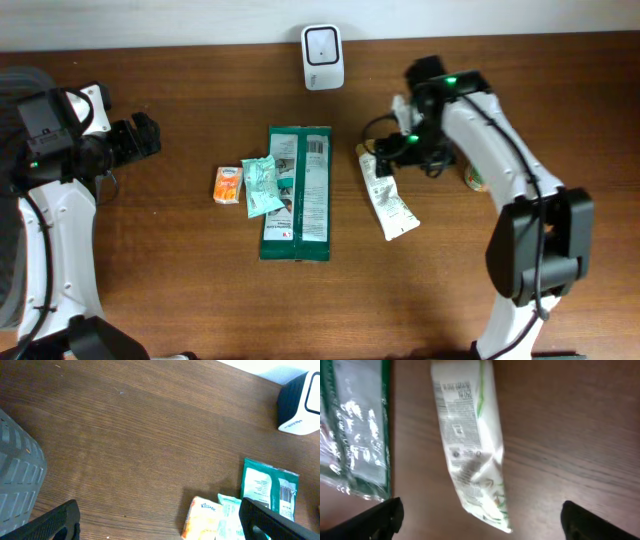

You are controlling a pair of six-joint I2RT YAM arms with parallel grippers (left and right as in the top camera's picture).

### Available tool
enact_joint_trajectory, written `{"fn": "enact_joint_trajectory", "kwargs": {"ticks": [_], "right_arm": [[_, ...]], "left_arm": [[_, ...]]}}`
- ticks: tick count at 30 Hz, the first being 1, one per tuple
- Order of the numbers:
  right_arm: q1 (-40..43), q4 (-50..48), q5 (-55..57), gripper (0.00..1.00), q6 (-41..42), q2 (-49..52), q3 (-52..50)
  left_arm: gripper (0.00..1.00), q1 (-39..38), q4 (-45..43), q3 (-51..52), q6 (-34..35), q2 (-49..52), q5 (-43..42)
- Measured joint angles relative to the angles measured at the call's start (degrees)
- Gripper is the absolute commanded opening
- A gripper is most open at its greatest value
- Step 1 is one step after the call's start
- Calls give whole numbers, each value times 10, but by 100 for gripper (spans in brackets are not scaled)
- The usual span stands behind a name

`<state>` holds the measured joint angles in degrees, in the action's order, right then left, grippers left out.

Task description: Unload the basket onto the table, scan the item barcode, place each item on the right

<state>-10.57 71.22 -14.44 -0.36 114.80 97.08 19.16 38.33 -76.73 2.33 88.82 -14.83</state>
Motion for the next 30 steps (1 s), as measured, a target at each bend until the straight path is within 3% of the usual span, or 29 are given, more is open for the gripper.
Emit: {"fn": "enact_joint_trajectory", "kwargs": {"ticks": [5, 7, 11, 16, 18, 20, 22, 25, 30], "right_arm": [[30, -64, -92, 98, -72, 16, -92], [29, -110, -104, 93, -78, 23, -117], [29, -169, -116, 73, -86, 39, -154], [28, -201, -146, 67, -86, 35, -178], [26, -222, -155, 59, -86, 26, -198], [19, -246, -167, 39, -73, 17, -220], [17, -271, -174, 32, -53, 15, -236], [17, -276, -183, 4, -39, 15, -242], [18, -261, -203, 4, -31, 10, -238]], "left_arm": [[99, 0, 0, 0, 0, 0, 0], [99, 0, 0, 0, 0, 0, 0], [99, 0, 0, 0, 0, 0, 0], [99, 0, 0, 0, 0, 0, 0], [99, 0, 0, 0, 0, 0, 0], [99, 0, 0, 0, 0, 0, 0], [99, 0, 0, 0, 0, 0, 0], [99, 0, 0, 0, 0, 0, 0], [99, 0, 0, 0, 0, 0, 0]]}}
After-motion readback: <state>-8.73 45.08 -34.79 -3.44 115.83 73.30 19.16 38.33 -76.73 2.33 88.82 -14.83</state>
